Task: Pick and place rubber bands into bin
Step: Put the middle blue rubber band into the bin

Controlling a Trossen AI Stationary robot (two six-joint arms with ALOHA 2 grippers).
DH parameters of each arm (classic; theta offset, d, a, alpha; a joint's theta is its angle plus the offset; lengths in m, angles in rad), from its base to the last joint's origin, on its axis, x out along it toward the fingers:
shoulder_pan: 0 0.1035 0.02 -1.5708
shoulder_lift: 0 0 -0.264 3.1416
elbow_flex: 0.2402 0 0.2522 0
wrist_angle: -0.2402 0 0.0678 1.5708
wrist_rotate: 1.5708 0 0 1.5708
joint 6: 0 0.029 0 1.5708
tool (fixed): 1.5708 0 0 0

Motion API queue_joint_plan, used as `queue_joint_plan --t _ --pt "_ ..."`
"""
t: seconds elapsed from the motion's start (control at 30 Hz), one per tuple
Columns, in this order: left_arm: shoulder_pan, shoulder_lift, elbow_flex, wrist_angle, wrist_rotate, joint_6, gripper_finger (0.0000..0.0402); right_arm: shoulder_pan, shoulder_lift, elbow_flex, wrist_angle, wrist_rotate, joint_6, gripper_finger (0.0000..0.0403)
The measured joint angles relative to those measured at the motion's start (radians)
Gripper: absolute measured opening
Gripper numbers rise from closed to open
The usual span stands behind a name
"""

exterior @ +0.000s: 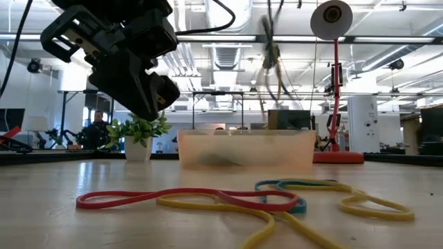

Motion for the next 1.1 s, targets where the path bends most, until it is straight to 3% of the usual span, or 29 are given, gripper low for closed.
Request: queue_joint_plan --t 0.13,0.3,0.4,0.53,0.73,0.9,1.03,1.1 --pt "0.0 0.002 0.0 0.03 -0.002 0.0 0.0042 0.0 0.031 -0.008 -0.128 0.025 0.109 0.0008" --pt "0.0 0.002 0.0 0.083 -0.002 0.023 0.0042 0.005 0.115 -0.042 -0.125 -0.13 0.12 0.0008" --pt "0.0 0.002 0.001 0.119 -0.003 0.032 0.0042 0.009 0.154 -0.048 -0.141 -0.128 0.131 0.0008" --pt "0.0 0.003 0.002 0.135 -0.003 0.032 0.0042 0.007 0.182 -0.047 -0.119 -0.227 0.106 0.0008" --pt "0.0 0.003 0.002 0.148 -0.003 0.032 0.0042 0.012 0.149 -0.036 -0.112 -0.079 0.092 0.0008" --pt "0.0 0.003 0.002 0.168 -0.003 0.032 0.0042 0.002 0.145 -0.027 -0.123 0.106 0.008 0.0008" --pt "0.0 0.003 0.002 0.166 -0.008 0.032 0.0042 -0.047 0.139 -0.018 -0.118 0.276 -0.053 0.0008" --pt "0.0 0.003 0.002 0.166 -0.019 0.032 0.0042 -0.085 0.141 -0.018 -0.118 0.308 -0.073 0.0008"
